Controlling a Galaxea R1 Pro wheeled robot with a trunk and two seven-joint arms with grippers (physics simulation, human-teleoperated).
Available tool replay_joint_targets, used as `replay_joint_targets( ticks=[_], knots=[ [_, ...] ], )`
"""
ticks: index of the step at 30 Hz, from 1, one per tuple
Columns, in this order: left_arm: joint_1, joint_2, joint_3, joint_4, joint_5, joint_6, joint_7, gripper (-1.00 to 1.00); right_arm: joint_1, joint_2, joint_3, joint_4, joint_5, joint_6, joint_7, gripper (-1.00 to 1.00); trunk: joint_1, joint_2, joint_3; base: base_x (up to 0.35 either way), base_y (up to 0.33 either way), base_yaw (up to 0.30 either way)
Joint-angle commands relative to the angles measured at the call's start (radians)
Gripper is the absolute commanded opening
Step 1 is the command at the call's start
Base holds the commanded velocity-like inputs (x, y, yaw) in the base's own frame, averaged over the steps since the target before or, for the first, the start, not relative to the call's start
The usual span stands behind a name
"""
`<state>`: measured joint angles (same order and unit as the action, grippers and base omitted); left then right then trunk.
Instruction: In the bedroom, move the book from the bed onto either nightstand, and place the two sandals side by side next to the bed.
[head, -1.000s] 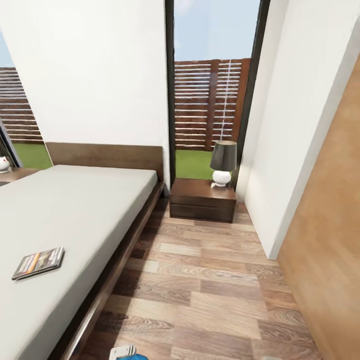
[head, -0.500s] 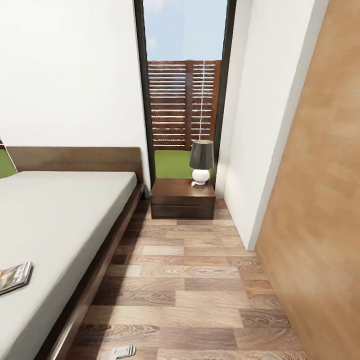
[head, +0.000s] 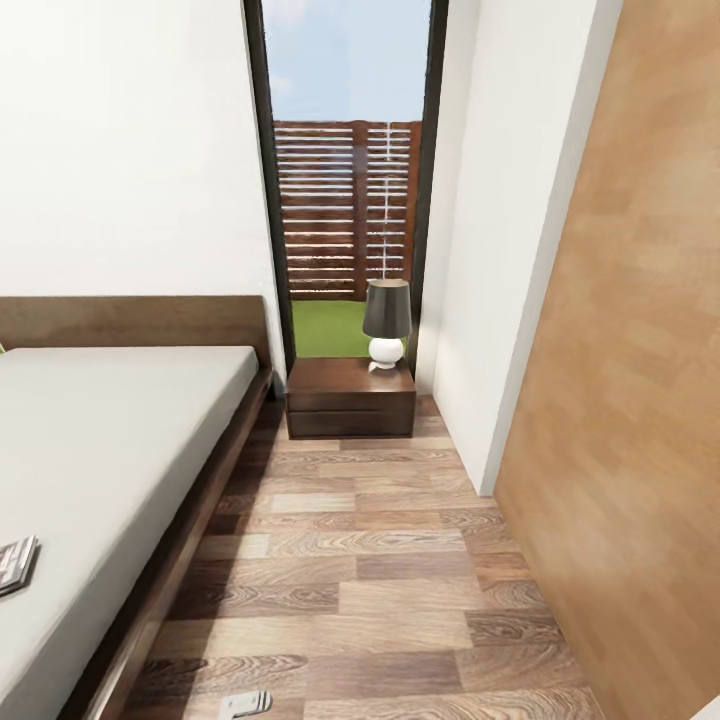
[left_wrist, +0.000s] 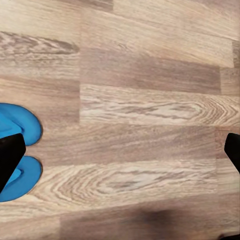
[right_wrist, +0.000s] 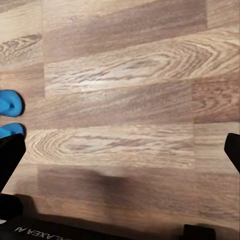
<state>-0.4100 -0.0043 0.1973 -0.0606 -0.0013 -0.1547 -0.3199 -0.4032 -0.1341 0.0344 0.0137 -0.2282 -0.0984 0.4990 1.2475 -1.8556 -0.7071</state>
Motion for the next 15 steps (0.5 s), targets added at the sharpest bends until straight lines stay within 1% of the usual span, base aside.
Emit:
replay_joint_targets(
  ticks=[1, 6, 8, 9, 11, 13, 15],
  knots=[
    [-0.001, 0.000, 0.005, 0.001, 0.000, -0.002, -0.004, 1.00, -0.001, 0.000, 0.004, 0.002, -0.008, -0.003, 0.004, 1.00, 0.000, 0.000, -0.001, 0.000, 0.000, -0.002],
    [0.000, 0.001, 0.005, 0.003, -0.001, -0.001, -0.004, 1.00, -0.001, 0.001, 0.004, 0.003, -0.011, -0.003, 0.004, 1.00, 0.000, 0.000, -0.001, 0.000, 0.000, -0.001],
    [0.007, 0.006, 0.006, 0.029, 0.001, -0.001, 0.002, 1.00, 0.000, 0.002, 0.003, 0.025, -0.008, -0.003, 0.003, 1.00, 0.000, 0.000, -0.001, 0.000, 0.000, 0.000],
    [0.020, 0.012, 0.006, 0.034, 0.001, -0.001, 0.008, 1.00, 0.001, 0.002, 0.003, 0.041, -0.007, -0.004, 0.003, 1.00, 0.000, 0.000, -0.001, 0.000, 0.000, 0.000],
    [0.072, 0.028, 0.006, 0.039, 0.001, -0.001, 0.020, 1.00, 0.008, 0.002, 0.003, 0.058, -0.008, -0.004, 0.003, 1.00, 0.000, 0.000, -0.001, 0.000, 0.000, 0.000],
    [0.110, 0.036, 0.005, 0.041, 0.000, -0.002, 0.025, 1.00, 0.013, 0.002, 0.003, 0.064, -0.011, -0.004, 0.004, 1.00, 0.000, 0.000, -0.001, 0.000, 0.000, 0.000],
    [0.121, 0.036, 0.005, 0.041, 0.000, -0.002, 0.026, 1.00, 0.014, 0.002, 0.003, 0.065, -0.013, -0.004, 0.004, 1.00, 0.000, 0.000, -0.001, 0.000, 0.000, 0.000]
  ],
)
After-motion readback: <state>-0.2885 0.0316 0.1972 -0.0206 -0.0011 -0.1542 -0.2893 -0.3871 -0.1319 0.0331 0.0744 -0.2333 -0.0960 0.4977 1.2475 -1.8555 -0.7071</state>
